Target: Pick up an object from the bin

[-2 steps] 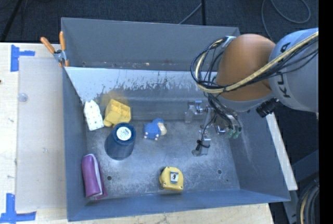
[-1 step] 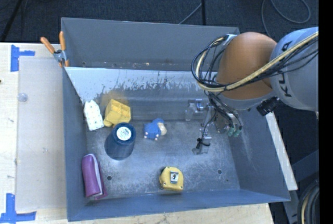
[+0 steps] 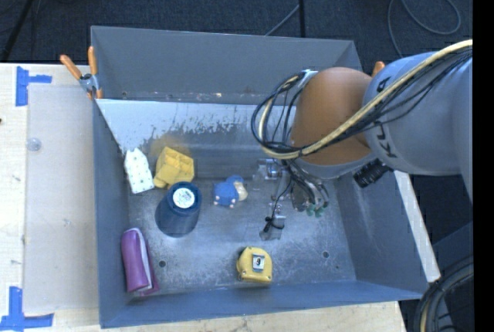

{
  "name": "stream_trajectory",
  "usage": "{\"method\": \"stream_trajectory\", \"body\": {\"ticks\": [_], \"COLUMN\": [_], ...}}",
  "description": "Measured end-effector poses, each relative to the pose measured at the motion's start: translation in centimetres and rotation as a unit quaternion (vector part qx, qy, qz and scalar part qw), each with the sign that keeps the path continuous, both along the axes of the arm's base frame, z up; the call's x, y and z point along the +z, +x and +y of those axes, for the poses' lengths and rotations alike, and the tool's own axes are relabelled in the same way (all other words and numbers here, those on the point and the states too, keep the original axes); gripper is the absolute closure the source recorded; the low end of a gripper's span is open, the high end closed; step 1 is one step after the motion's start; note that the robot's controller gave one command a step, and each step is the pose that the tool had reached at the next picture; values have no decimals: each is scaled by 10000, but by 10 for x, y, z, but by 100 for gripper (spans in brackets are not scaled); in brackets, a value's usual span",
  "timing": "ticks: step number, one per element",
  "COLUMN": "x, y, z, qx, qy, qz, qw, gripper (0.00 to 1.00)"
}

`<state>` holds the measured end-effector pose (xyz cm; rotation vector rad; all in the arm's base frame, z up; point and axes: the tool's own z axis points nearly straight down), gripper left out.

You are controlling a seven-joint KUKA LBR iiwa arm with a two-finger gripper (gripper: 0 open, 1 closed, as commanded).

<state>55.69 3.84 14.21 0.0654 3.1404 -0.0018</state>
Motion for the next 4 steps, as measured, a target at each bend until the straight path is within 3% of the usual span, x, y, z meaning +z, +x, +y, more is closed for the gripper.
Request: {"method": "stream_trajectory", "body": {"ticks": [1, 2, 3, 4], "x": [-36, -49, -57, -69], "y": [-12, -47, -57, -52], "z": [28, -25, -43, 14], "qx": [282, 582, 947, 1555], "qy": [31, 8, -5, 6], "qz": [34, 17, 49, 32], "qw": [9996, 9983, 9955, 9878], "gripper": [0, 0, 0, 0]}}
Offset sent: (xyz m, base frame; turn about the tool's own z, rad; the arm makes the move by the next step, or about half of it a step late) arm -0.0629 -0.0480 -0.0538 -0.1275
